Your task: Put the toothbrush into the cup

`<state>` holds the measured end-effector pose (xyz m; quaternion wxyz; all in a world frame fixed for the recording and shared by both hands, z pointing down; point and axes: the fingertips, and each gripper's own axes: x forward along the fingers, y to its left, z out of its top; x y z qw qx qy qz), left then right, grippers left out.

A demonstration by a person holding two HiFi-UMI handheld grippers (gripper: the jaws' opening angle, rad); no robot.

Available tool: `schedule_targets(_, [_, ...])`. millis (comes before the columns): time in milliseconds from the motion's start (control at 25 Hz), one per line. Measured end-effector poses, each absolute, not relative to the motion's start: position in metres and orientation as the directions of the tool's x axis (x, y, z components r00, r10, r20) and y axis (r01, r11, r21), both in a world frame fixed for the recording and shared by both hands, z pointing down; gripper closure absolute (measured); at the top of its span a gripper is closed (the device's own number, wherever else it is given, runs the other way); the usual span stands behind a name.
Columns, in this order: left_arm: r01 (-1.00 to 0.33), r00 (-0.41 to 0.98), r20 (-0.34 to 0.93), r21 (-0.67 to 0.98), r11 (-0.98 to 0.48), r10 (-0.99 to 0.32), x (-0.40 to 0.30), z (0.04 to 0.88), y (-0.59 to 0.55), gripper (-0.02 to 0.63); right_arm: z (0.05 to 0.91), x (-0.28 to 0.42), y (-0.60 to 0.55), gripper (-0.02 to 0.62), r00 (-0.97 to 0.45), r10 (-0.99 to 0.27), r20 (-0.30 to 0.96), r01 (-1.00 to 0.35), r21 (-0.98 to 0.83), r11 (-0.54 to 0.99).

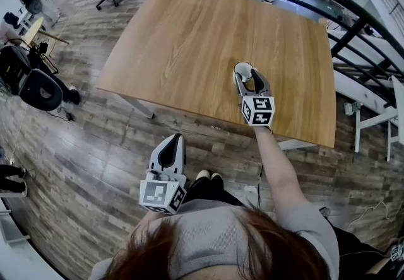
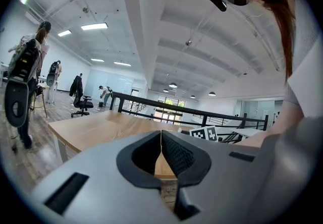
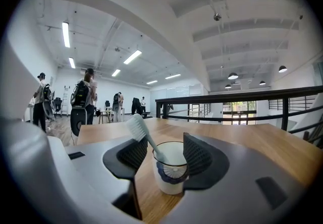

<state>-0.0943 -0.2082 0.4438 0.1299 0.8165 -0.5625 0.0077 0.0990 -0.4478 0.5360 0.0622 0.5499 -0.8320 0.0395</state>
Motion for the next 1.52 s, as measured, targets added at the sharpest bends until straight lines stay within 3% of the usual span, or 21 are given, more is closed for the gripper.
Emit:
schedule_targets(520, [-0.912,0.386,0.155,0.212,-0.351,-0.909,-0.093,0.444,-0.208,0.598,0.551,0.101,-0.432,0.388,-0.371,-0.913,0.168,-0.927,-0.016,0.374])
schedule_targets(920, [-0.893,0.426,0.139,0.220,-0.392,-0.894,-0.081,0.440,-0.214,0.598,0.525,0.109,-0.383,0.390,-0.358,-0.927,0.108,-0.931,-0.113,0.346])
schedule_targets(1160, [-0.861,0.489,0.119,0.229,-0.455,-0.864,-0.056,0.437,-0.217,0.598,0.481,0.115,-0.337,0.393,-0.329,-0.943,0.049,-0.944,-0.039,0.327])
schedule_targets(1240, [-0.847,0.512,0.110,0.232,-0.478,-0.852,-0.047,0.435,-0.219,0.598,0.462,0.116,-0.319,0.431,-0.325,-0.945,0.029,-0.946,-0.033,0.324])
schedule_targets(1320, [-0.834,0.533,0.102,0.232,-0.501,-0.840,-0.037,0.433,-0.221,0.598,0.440,0.115,-0.301,0.519,-0.332,-0.943,-0.009,-0.942,-0.039,0.332])
schedule_targets(1520, [-0.803,0.578,0.075,0.228,-0.551,-0.812,-0.012,0.425,-0.226,0.598,0.409,0.116,-0.263,0.579,-0.346,-0.935,-0.070,-0.935,-0.052,0.350])
